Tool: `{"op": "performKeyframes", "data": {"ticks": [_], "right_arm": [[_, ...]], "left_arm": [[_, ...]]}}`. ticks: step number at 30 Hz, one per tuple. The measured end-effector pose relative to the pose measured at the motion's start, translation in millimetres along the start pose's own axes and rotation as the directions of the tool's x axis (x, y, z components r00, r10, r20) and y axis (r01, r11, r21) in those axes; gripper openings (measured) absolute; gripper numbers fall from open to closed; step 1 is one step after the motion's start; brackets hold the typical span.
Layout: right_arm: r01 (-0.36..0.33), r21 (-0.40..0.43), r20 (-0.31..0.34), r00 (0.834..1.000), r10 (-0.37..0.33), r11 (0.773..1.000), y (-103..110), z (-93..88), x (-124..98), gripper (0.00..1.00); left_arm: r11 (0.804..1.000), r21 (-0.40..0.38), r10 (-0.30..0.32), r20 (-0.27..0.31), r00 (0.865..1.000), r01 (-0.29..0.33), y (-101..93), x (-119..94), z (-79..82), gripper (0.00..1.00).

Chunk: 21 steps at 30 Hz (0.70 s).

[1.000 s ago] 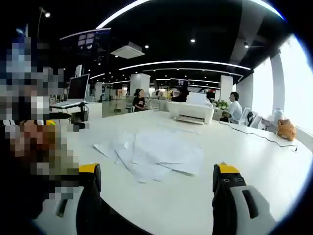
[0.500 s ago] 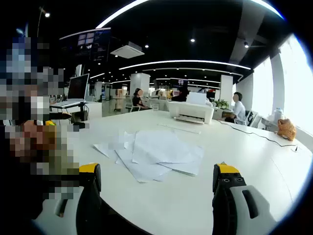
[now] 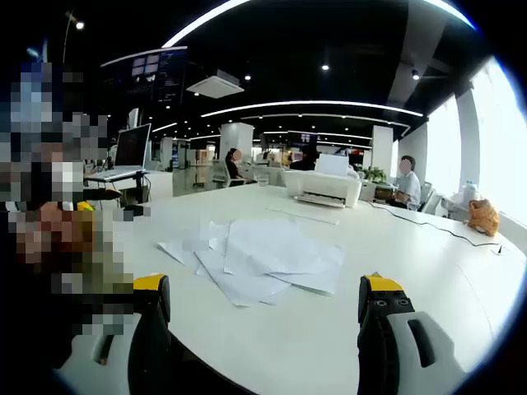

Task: Organize the stack of printing papers by aligning and flattening the scattered papers on the table

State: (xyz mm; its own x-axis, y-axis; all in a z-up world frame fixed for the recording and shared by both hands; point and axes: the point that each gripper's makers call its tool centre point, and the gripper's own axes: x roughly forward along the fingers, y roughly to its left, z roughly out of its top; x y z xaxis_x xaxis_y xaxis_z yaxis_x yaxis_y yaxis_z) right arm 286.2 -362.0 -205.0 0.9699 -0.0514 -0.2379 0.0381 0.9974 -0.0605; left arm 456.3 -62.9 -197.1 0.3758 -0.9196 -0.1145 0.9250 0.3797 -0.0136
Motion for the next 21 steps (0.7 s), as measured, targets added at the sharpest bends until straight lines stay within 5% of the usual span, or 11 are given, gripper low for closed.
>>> {"op": "performKeyframes", "data": {"ticks": [21], "right_arm": [[-0.014, -0.011, 0.010, 1.000, 0.014, 1.000, 3.5, 10.3, 4.8, 0.90]], "left_arm": [[1.000, 0.005, -0.003, 0.007, 1.000, 0.003, -0.4, -1.2, 3.5, 0.97]]}}
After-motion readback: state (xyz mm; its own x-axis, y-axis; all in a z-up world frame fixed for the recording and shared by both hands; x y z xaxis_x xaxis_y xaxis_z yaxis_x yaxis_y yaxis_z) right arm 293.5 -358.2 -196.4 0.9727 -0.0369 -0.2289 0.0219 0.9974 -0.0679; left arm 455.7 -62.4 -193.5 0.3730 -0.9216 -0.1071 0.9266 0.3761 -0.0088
